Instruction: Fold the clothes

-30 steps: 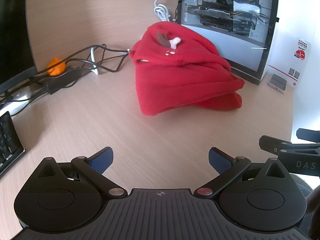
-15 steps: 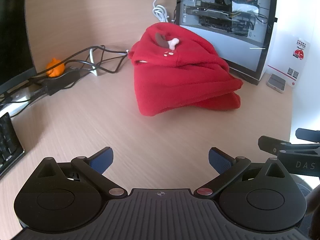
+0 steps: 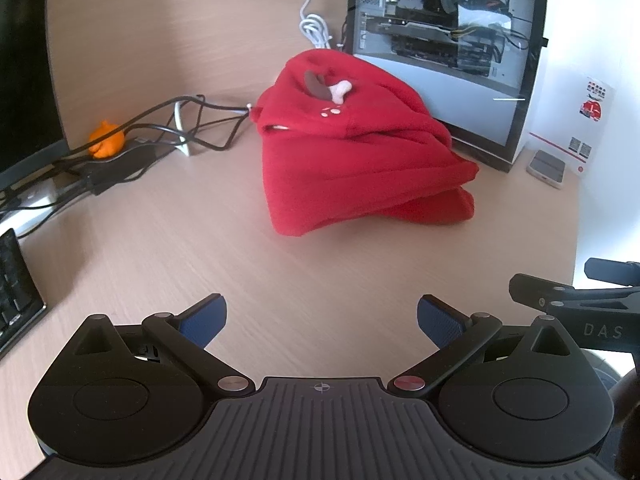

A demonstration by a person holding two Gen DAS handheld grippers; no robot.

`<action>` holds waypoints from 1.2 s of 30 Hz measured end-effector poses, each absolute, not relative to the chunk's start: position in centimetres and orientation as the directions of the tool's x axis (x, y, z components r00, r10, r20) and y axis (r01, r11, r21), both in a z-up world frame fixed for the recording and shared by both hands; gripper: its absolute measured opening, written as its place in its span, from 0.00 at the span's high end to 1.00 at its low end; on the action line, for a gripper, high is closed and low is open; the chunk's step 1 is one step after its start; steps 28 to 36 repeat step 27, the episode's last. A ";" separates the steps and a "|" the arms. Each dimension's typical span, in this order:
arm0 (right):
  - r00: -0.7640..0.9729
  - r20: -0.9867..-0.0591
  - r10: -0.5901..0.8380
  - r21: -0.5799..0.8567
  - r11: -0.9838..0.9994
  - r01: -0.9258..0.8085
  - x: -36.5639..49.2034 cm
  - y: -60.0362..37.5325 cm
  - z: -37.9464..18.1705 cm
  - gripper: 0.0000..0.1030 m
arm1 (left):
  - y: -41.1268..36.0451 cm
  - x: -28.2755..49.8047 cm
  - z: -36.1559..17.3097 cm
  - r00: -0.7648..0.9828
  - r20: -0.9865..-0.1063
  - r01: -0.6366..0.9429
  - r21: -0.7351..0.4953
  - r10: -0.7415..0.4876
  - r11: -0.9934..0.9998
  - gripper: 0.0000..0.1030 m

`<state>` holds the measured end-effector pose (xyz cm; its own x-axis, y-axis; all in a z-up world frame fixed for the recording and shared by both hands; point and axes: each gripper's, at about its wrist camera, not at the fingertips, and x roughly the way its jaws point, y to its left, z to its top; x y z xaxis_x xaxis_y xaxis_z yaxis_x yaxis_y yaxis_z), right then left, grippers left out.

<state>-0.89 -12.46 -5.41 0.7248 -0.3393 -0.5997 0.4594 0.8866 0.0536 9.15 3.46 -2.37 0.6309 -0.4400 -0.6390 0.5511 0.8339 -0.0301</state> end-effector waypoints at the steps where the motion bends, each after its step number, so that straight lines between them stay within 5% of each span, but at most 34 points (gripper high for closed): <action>1: 0.725 -0.600 -0.340 0.054 0.886 0.460 -0.9 -12.4 -5.4 0.00 | 3.5 9.2 -2.4 0.631 -0.638 0.551 -0.031 -0.441 0.834 0.00; 36: 0.735 -0.601 -0.312 0.051 0.903 0.426 -0.9 -14.2 -4.0 0.00 | 2.7 9.4 -2.1 0.618 -0.679 0.523 -0.022 -0.397 0.852 0.00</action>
